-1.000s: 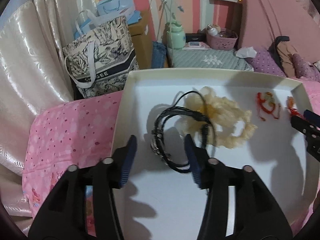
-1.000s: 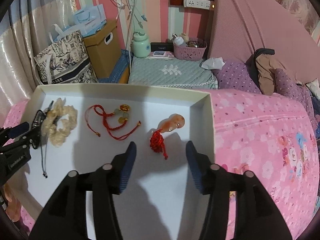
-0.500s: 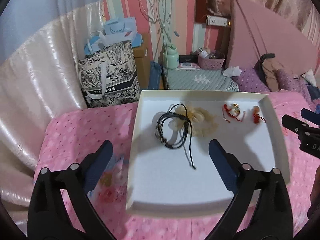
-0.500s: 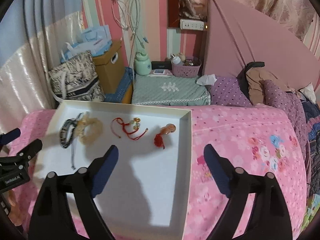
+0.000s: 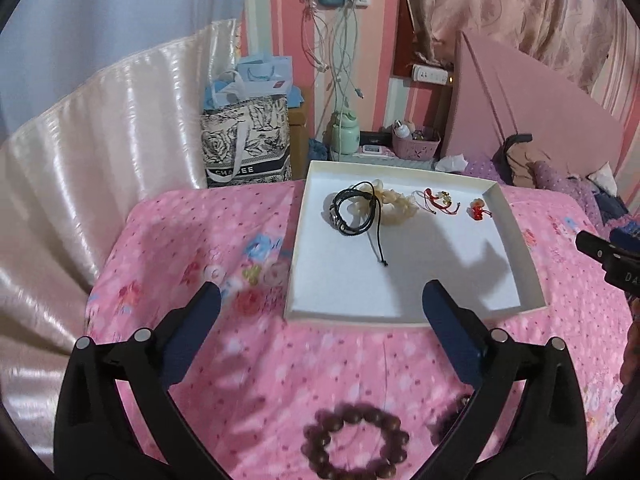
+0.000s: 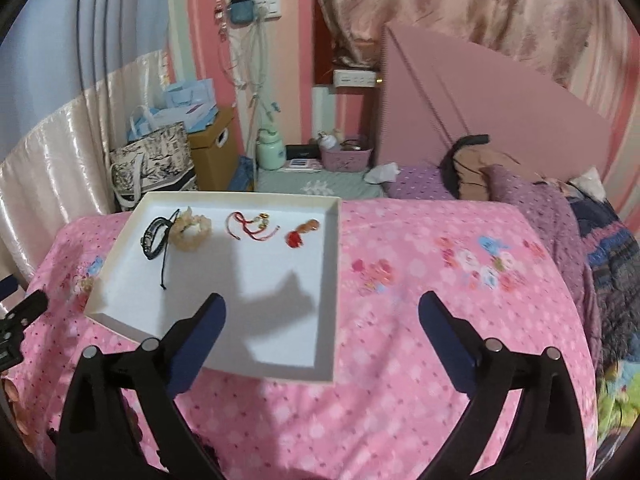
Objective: Organize jewelry
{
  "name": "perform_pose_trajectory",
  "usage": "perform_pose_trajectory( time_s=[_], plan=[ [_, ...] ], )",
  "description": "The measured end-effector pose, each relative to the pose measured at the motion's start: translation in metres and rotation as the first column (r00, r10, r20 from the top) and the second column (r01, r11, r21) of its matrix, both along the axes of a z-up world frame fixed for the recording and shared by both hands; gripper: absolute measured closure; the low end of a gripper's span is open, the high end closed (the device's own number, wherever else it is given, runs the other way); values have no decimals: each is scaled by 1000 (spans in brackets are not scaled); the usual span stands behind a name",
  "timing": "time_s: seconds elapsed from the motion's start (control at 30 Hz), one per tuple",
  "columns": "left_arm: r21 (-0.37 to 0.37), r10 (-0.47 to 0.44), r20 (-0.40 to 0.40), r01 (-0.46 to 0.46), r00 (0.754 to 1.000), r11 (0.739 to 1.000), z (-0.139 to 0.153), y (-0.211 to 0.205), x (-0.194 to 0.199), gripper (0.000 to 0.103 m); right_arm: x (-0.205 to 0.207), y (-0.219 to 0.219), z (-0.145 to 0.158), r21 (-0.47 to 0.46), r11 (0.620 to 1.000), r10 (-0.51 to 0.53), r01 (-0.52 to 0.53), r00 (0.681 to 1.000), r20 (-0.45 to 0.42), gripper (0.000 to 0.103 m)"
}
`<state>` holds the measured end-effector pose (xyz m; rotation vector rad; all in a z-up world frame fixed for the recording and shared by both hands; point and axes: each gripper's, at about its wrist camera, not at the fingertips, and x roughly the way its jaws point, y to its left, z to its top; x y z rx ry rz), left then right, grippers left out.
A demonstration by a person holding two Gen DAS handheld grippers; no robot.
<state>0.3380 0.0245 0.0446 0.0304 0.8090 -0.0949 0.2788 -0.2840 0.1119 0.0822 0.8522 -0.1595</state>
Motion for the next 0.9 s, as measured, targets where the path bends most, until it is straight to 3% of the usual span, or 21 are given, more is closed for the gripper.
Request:
perform_pose_trajectory(
  time_s=[0.13, 0.33, 0.5, 0.67, 0.9],
  plan=[
    [-3, -4, -2, 4, 1000, 1000, 1, 9, -22, 3, -24, -2, 5, 37, 999, 4, -5, 1000, 23, 6],
    [-87, -12, -9, 12, 1000, 996, 6, 23, -51, 3, -54, 5, 10, 106, 991, 83, -87, 995, 47, 6],
    [-44, 19, 13, -18, 1000, 999, 10, 26, -72, 3, -70, 14, 7, 153, 979, 126, -131, 991, 42, 6],
    [-58, 5, -9, -5, 1000, 998, 2, 28, -89, 3, -78, 27, -4, 109, 985, 134, -136, 991, 25, 6],
    [-3, -13, -61, 13, 998, 1000, -32, 27, -94, 3, -79, 41, -41, 23, 994, 109, -107, 992, -61, 6]
  ],
)
